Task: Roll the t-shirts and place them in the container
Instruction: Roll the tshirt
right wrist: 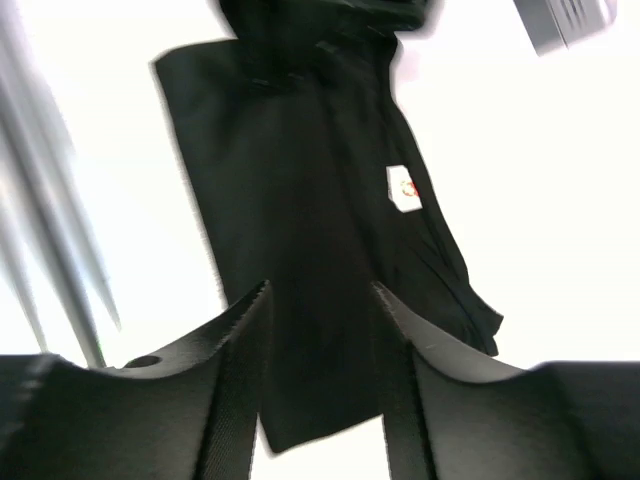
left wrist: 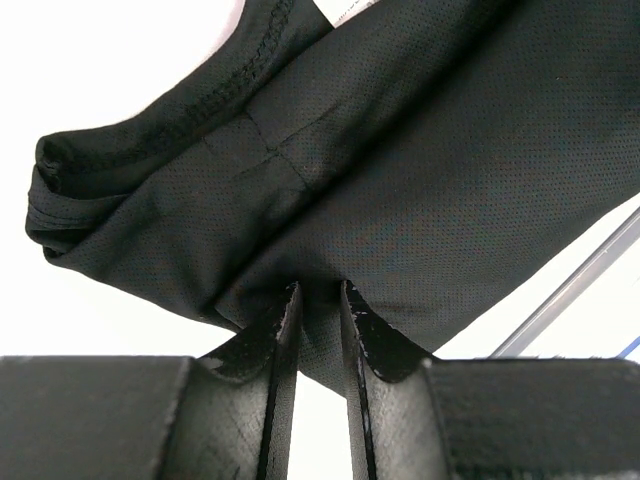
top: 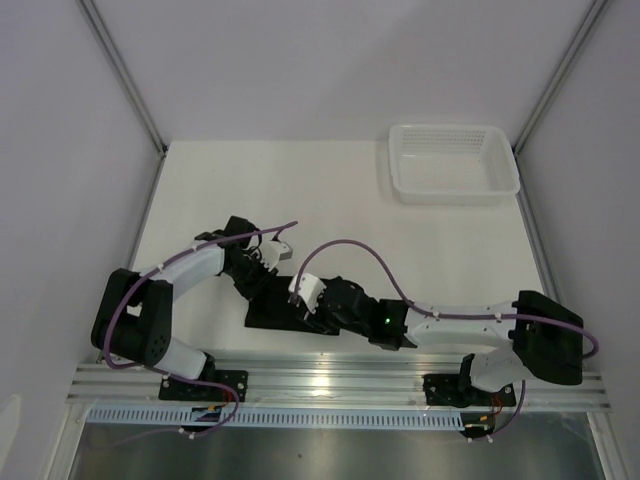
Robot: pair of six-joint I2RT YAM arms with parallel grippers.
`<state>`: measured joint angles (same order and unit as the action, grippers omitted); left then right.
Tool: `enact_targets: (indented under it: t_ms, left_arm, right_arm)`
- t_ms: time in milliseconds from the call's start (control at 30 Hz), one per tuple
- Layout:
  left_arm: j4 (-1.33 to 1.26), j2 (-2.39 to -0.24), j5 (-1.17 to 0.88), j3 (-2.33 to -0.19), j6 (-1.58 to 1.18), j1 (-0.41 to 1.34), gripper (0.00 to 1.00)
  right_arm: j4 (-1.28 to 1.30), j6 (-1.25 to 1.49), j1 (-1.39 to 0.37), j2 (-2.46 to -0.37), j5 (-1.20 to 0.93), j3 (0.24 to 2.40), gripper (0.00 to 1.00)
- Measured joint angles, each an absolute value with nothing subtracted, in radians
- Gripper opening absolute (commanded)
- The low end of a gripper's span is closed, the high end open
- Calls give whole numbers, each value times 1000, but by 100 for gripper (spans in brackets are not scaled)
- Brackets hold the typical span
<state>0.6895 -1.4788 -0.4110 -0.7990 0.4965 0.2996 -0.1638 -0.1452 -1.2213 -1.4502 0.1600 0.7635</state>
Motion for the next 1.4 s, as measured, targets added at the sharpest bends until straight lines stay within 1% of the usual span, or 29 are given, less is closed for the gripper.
enact_targets:
  t_ms: [67,100,133,167,200,300,467,667,833,933,967,1000,1067,1200,1233,1267,1333,1367,1400]
  left_arm:
    - [690,-1480,-411,-800,496,299,25]
    - [691,-1481,-412,-801,495,299,25]
    - [691,-1483,-413,-801,495,299,25]
    - [691,-1484,-414,-802,493,299,25]
    - [691,-1485,-414,-803,493,299,25]
    - [693,-1486,-416,-804,488,299,25]
    - [693,-1486,-419,-804,487,298,25]
    - [693,-1486,-420,-804,487,298,25]
    - [693,-1486,-420,-804,487,298,25]
    - [693,-1486,-421,-804,487,298,26]
    - [693,-1486,-421,-804,487,298,26]
    - [693,-1486,-421,-804,487,298,26]
    - [693,-1486,-422,-804,487,298,26]
    - [693,-1486,-424,-804,487,298,28]
    - [693,-1486,-425,-804,487,298,28]
    - [693,-1486,-426,-804,487,298,28]
    - [693,-1486,-426,-804,487,298,28]
    - [693,-1486,-426,-804,487,298,28]
    - [693,-1486,-426,-804,487,298,28]
  right_arm:
    - [-130,-186,-1275,-1406,195,764,51]
    - [-117,-205,-1300,-1393,209,764,55]
    - [-105,-222,-1326,-1389,221,764,68]
    - [-95,-238,-1349,-1391,232,762,69]
    - [-88,-259,-1366,-1397,246,760,99]
    - [-62,-303,-1406,-1460,309,762,99]
    - [34,-326,-1412,-1636,446,839,99]
    - [66,-334,-1412,-1661,503,855,96]
    - [97,-334,-1398,-1661,485,855,88]
    - [102,-335,-1374,-1661,459,855,82]
    - [103,-336,-1367,-1661,453,855,79]
    - [104,-338,-1361,-1661,444,855,70]
    - [103,-345,-1349,-1661,427,854,60]
    - [104,-350,-1346,-1663,402,851,56]
    - [104,-350,-1346,-1664,398,849,52]
    - [105,-351,-1346,-1665,394,847,42]
    - [103,-352,-1346,-1665,387,841,33]
    - [101,-350,-1346,-1665,383,838,23]
    - [100,-350,-1346,-1665,381,838,17]
